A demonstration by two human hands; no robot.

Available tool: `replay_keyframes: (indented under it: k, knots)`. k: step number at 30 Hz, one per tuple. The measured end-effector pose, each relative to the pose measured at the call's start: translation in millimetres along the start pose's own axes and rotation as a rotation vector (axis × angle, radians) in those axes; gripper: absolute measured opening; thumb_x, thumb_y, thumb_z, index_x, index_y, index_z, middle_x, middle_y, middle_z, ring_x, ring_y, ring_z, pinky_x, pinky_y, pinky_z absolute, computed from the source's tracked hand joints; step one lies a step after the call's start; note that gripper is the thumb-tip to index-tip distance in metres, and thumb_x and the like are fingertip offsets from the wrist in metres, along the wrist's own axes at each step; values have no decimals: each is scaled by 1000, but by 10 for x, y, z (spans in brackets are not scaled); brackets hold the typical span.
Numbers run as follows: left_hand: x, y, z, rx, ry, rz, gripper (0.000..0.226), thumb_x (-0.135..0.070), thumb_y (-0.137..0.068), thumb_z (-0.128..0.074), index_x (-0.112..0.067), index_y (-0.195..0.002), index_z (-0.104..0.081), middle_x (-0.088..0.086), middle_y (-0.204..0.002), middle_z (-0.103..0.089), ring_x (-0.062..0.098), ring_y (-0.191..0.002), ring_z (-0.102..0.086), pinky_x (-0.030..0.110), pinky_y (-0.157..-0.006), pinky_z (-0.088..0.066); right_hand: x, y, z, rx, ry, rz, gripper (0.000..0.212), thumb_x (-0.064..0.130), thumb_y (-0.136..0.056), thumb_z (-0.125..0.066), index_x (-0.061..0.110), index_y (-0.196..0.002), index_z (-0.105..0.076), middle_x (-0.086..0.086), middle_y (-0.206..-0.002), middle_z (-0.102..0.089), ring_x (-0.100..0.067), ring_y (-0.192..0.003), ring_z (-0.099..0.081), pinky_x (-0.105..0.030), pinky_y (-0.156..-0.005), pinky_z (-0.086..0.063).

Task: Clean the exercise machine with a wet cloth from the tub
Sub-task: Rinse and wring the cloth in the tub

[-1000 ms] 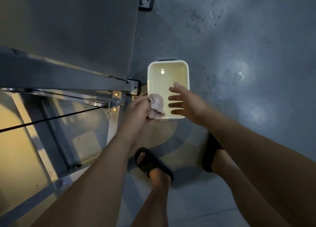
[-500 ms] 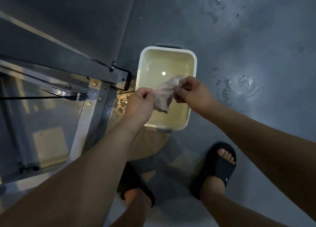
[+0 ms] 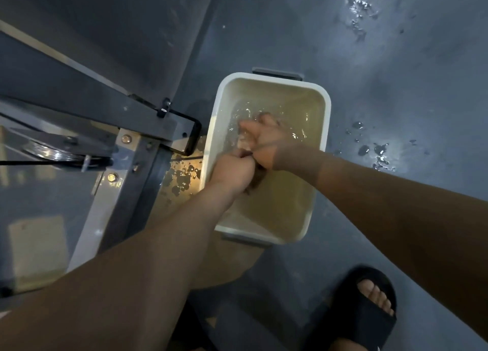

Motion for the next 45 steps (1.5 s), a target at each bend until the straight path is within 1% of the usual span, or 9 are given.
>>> replay_keyframes:
  k: [4,7,13,19,24,28,35,41,45]
  knots:
    - [132,-106,-51,-46,76,-46,26,-12,-99,-49,-27,-110,-69,6,-90,-71,26,-76,-67,28,-57,-53,49,-208,132,62,153,-11,25,16,-94,-63,7,-117,-67,-11,-112,-68,-27,-100,-63,-26,-77,-43]
    - [244,-195,-110,-145,126,0,21,-14,-102,-47,-26,-106,-64,3,-83,-67,21,-72,-62,25,-56,-49,10,-276,387,-58,321,-30,28,10,-99,-51,-2,-122,-61,-18,-120,-67,-33,-109,-64,-35,-89,-49]
    - [461,-394,-353,-142,880,264,41,-35,-97,-41,-19,-64,-60,-3,-52,-52,16,-45,-41,21,-46,-25,-99,-196,-38,293,363,-29,24,13,-102,-45,7,-86,-61,-20,-100,-66,-36,-91,-66,-39,-75,-56]
    - [358,-527,-444,-137,861,299,30,-43,-105,-43,-21,-92,-59,7,-69,-56,10,-36,-37,12,-37,-27,-33,23,102,362,-426,-100,30,31,-99,-37,16,-75,-49,-5,-62,-38,-17,-52,-30,-24,-46,-26]
    - [0,-628,-472,-53,844,211,29,-17,-110,-31,-16,-118,-59,11,-101,-69,15,-89,-71,23,-63,-50,91,-83,187,155,198,135,24,35,-104,-46,16,-99,-59,-8,-93,-56,-26,-82,-49,-29,-73,-38]
    - [-56,-619,-495,37,788,177,40,-27,-104,-46,-21,-65,-48,-4,-43,-40,10,-31,-34,11,-37,-21,23,-182,223,51,413,23,25,19,-103,-49,7,-119,-65,-13,-121,-67,-32,-111,-64,-36,-88,-50]
    - [168,-615,-445,-23,781,128,37,-33,-98,-42,-19,-67,-57,-5,-44,-42,13,-36,-35,14,-38,-29,-86,-52,148,-2,340,-7,53,27,-101,-47,-1,-145,-41,-25,-146,-40,-38,-135,-41,-44,-103,-37]
    - [162,-620,-360,-67,757,46,15,-16,-103,-49,-16,-89,-55,6,-65,-54,17,-51,-50,22,-47,-41,-94,106,-9,321,-230,-153,24,17,-103,-44,15,-81,-51,-4,-63,-37,-17,-47,-34,-23,-49,-28]
    - [146,-581,-329,-78,687,82,25,-20,-107,-38,-19,-85,-49,4,-61,-48,11,-36,-42,13,-40,-29,84,257,215,181,-387,-47,35,28,-102,-43,15,-69,-50,1,-50,-39,-17,-46,-28,-22,-44,-23]
Point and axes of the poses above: each hand's wrist, its own y-axis away from the middle knuckle, its own z-axis out of the back of the hand, x = y × z, the point moved 9 cm from there along -y, towards the middle knuckle
